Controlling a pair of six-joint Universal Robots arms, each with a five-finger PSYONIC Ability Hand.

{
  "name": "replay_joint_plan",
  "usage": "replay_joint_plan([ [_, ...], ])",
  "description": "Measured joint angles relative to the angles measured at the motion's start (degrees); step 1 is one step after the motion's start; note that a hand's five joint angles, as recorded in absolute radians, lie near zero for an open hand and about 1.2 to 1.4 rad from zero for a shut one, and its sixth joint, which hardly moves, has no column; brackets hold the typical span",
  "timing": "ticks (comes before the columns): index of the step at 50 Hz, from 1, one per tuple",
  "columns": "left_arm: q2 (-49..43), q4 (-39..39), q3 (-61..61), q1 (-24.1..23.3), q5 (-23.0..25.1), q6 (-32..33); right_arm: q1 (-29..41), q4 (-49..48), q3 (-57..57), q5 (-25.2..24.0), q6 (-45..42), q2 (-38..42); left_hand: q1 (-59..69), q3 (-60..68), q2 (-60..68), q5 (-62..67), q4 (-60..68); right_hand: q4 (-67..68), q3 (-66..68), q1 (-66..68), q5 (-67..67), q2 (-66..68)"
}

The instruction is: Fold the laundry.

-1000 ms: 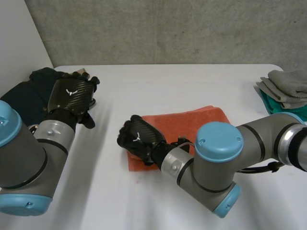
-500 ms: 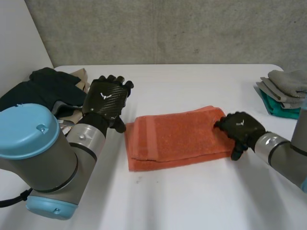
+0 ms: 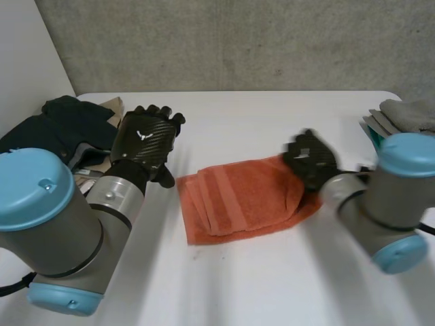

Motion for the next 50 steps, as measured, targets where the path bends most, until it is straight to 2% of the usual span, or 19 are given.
replay_joint_plan([
  [5, 2.1, 0.0, -1.7, 1.1, 0.1, 0.0, 10.6, -1.3, -1.8, -3.6, -8.2, 1.1, 0.0, 0.0, 0.0, 0.0, 0.0, 0.0, 0.0, 0.0, 0.0, 0.0],
  [8, 3.5, 0.0, -2.8, 2.3, 0.1, 0.0, 17.3, -2.7, -1.7, -8.3, -11.9, 3.2, 0.0, 0.0, 0.0, 0.0, 0.0, 0.0, 0.0, 0.0, 0.0, 0.0],
  [11, 4.5, 0.0, -3.7, 3.5, 0.1, 0.0, 21.2, -3.6, -1.2, -11.5, -13.1, 5.4, 0.0, 0.0, 0.0, 0.0, 0.0, 0.0, 0.0, -0.1, 0.0, -0.1],
  [12, 4.7, 0.1, -4.0, 4.0, 0.1, 0.0, 22.4, -3.9, -1.1, -12.2, -13.2, 6.2, 0.0, 0.0, 0.0, 0.0, 0.0, -8.1, -8.1, -6.4, -6.9, -8.0],
  [13, 4.9, 0.1, -4.1, 4.3, 0.1, 0.0, 22.5, -3.9, -1.1, -12.2, -13.2, 6.3, 0.0, 0.0, 0.0, 0.0, 0.0, -10.3, -10.3, -8.3, -10.2, -10.3],
  [15, 5.2, 0.1, -4.4, 5.2, 0.1, -0.1, 24.0, -4.3, -1.0, -12.2, -12.3, 7.5, 0.0, 0.0, 0.0, 0.0, 0.0, -35.2, -34.9, -32.4, -35.4, -36.4],
  [16, 5.2, 0.1, -4.4, 5.4, 0.1, -0.1, 24.2, -4.4, -0.9, -11.9, -11.7, 7.6, 0.0, 0.0, 0.0, 0.0, 0.0, -41.1, -40.7, -37.6, -41.1, -42.0],
  [19, 5.2, 0.2, -4.4, 5.9, 0.2, 0.0, 24.0, -4.6, -0.7, -10.4, -8.3, 7.6, 0.0, 0.0, 0.0, 0.0, 0.0, -53.6, -53.1, -47.6, -53.3, -52.7],
  [25, 4.8, 0.5, -3.3, 6.0, 0.2, 0.0, 20.8, -4.9, 0.5, -8.8, 5.7, 3.0, 0.0, 0.0, 0.0, 0.0, 0.0, -56.6, -55.9, -49.1, -54.7, -55.1],
  [26, 4.5, 0.6, -2.5, 5.7, 0.2, 0.0, 19.2, -4.8, 1.1, -8.8, 13.5, 0.2, 0.0, 0.0, 0.0, 0.0, 0.0, -56.6, -55.9, -49.1, -54.6, -55.1],
  [27, 4.3, 0.6, -2.2, 5.7, 0.2, 0.0, 18.8, -4.8, 1.2, -8.8, 15.3, -0.5, 0.0, 0.0, 0.0, 0.0, 0.0, -56.6, -55.9, -49.1, -54.7, -55.1],
  [29, 3.2, 0.7, -0.4, 4.8, 0.2, -0.5, 16.0, -4.4, 1.6, -8.7, 27.1, -4.3, 0.0, 0.0, 0.0, 0.0, 0.0, -56.6, -55.9, -49.1, -54.7, -55.1],
  [32, 1.0, 0.7, 2.3, 2.9, 0.1, -1.6, 12.4, -3.0, 1.5, -8.6, 38.4, -7.2, 0.0, 0.0, 0.0, 0.0, 0.0, -56.6, -55.9, -49.1, -54.7, -55.1],
  [35, -2.2, 0.4, 6.2, -0.1, 0.1, -3.4, 8.5, 0.2, 0.3, -8.4, 46.1, -8.5, 0.0, 0.0, 0.0, 0.0, 0.0, -56.6, -55.9, -49.1, -54.6, -55.1],
  [38, -6.5, -0.6, 10.5, -3.2, 0.0, -5.1, 5.4, 5.5, -2.7, -8.1, 49.6, -7.6, 0.0, 0.0, 0.0, 0.0, 0.0, -56.6, -55.9, -49.1, -54.7, -55.1],
  [44, -14.6, -5.0, 17.7, -6.5, -0.9, -6.6, 3.2, 15.0, -10.2, -8.4, 49.8, -1.4, 0.0, 0.0, 0.0, 0.0, 0.0, -56.6, -55.9, -49.1, -54.7, -55.1],
  [50, -24.1, -14.7, 24.1, -8.0, -6.5, -6.7, 3.3, 25.2, -20.6, -10.8, 47.6, 9.4, 0.0, 0.0, 0.0, 0.0, 0.0, -56.6, -55.9, -49.1, -54.7, -55.1],
])
